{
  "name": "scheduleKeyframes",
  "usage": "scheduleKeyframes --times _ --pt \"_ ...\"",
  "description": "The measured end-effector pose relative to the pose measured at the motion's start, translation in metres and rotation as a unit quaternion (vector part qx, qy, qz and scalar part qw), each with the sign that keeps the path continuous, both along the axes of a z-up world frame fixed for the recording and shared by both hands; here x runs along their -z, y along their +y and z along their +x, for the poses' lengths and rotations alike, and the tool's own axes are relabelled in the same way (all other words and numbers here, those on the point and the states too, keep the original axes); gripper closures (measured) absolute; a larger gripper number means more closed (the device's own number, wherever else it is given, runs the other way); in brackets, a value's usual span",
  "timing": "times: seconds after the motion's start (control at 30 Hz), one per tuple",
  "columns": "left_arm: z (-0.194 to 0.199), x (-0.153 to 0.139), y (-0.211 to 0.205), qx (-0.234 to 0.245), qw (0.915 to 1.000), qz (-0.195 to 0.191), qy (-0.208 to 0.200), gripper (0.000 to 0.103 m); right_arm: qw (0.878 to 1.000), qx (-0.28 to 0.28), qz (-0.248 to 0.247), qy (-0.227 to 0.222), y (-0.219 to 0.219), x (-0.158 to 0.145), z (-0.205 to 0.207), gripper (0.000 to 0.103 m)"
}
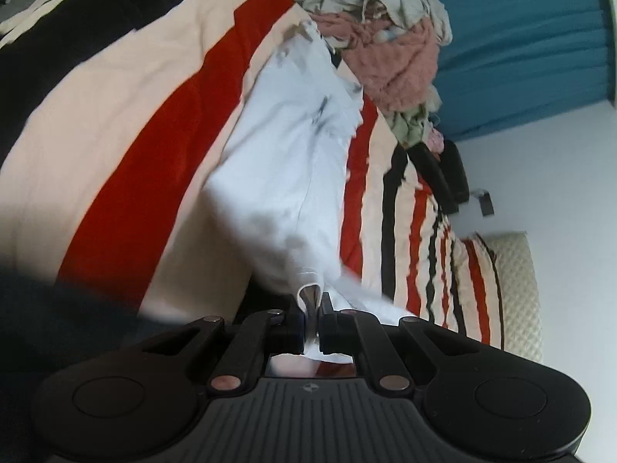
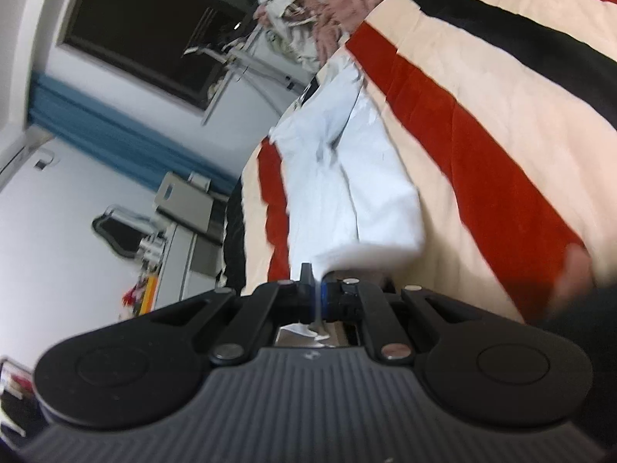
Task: Fold clothes
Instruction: 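Grasp the shirt hem with both grippers and fold it toward the collar, then open both grippers and lift them off the folded shirt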
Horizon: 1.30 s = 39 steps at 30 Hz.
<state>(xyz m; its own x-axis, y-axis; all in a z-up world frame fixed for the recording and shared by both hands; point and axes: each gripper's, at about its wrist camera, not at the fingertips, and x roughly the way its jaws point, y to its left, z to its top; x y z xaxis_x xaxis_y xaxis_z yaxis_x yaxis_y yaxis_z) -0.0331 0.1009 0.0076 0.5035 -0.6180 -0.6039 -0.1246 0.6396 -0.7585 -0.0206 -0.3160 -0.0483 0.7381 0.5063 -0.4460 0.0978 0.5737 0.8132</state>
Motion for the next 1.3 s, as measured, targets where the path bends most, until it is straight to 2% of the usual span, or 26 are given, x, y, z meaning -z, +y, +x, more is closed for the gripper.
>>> scheduleKeyframes --times 0.13,0.23,0.4,0.5,0.57,0.63,0.77,0.9,0.97,1.1,1.13,1.17,1.2,1.23,1.27,1.3 --pt "0.087 -0.004 -0.008 -0.018 0.9992 0.024 -0.028 0.096 0.999 0.034 -0.002 0.003 0.0 0.004 0.069 0.097" --pt "0.147 -0.006 -0.023 -0.033 0.9941 0.075 -0.071 0.096 0.999 0.051 -0.02 -0.001 0.005 0.01 0.129 0.097" --pt "0.217 0.007 -0.053 -0.05 0.9729 0.157 -0.162 0.096 0.996 0.072 -0.047 -0.031 0.012 0.034 0.209 0.097" --pt "0.242 0.018 -0.064 -0.05 0.9567 0.198 -0.207 0.096 0.991 0.068 -0.085 -0.08 0.015 0.049 0.237 0.097" --pt "0.255 0.031 -0.07 -0.05 0.9473 0.22 -0.228 0.096 0.984 0.055 -0.129 -0.114 0.02 0.058 0.249 0.097" --pt "0.267 0.048 -0.077 -0.048 0.9409 0.242 -0.232 0.096 0.975 0.04 -0.174 -0.128 0.027 0.068 0.261 0.097" --pt "0.29 0.086 -0.088 -0.022 0.9275 0.299 -0.223 0.096 0.962 0.011 -0.25 -0.113 0.044 0.088 0.283 0.097" --pt "0.309 0.123 -0.093 0.002 0.9296 0.316 -0.19 0.095 0.947 -0.025 -0.31 -0.083 0.059 0.109 0.299 0.097" --pt "0.31 0.13 -0.094 0.005 0.9276 0.322 -0.19 0.095 0.946 -0.025 -0.313 -0.081 0.06 0.113 0.299 0.097" --pt "0.304 0.125 -0.097 0.013 0.9183 0.341 -0.2 0.095 0.942 -0.026 -0.325 -0.078 0.064 0.105 0.297 0.095" --pt "0.3 0.122 -0.097 0.012 0.9177 0.342 -0.202 0.091 0.942 -0.025 -0.325 -0.078 0.065 0.103 0.296 0.095" --pt "0.295 0.119 -0.097 0.01 0.917 0.343 -0.204 0.08 0.943 -0.024 -0.324 -0.077 0.064 0.101 0.294 0.091" --pt "0.291 0.116 -0.098 0.008 0.9158 0.345 -0.205 0.07 0.944 -0.025 -0.32 -0.076 0.064 0.098 0.292 0.083" --pt "0.286 0.111 -0.1 0.006 0.9135 0.351 -0.207 0.049 0.945 -0.027 -0.316 -0.075 0.063 0.095 0.291 0.073" --pt "0.279 0.106 -0.101 0.003 0.9097 0.357 -0.213 0.036 0.947 -0.032 -0.309 -0.082 0.062 0.09 0.287 0.046" --pt "0.272 0.101 -0.103 0.0 0.9053 0.362 -0.222 0.031 0.946 -0.031 -0.308 -0.093 0.063 0.085 0.281 0.024"
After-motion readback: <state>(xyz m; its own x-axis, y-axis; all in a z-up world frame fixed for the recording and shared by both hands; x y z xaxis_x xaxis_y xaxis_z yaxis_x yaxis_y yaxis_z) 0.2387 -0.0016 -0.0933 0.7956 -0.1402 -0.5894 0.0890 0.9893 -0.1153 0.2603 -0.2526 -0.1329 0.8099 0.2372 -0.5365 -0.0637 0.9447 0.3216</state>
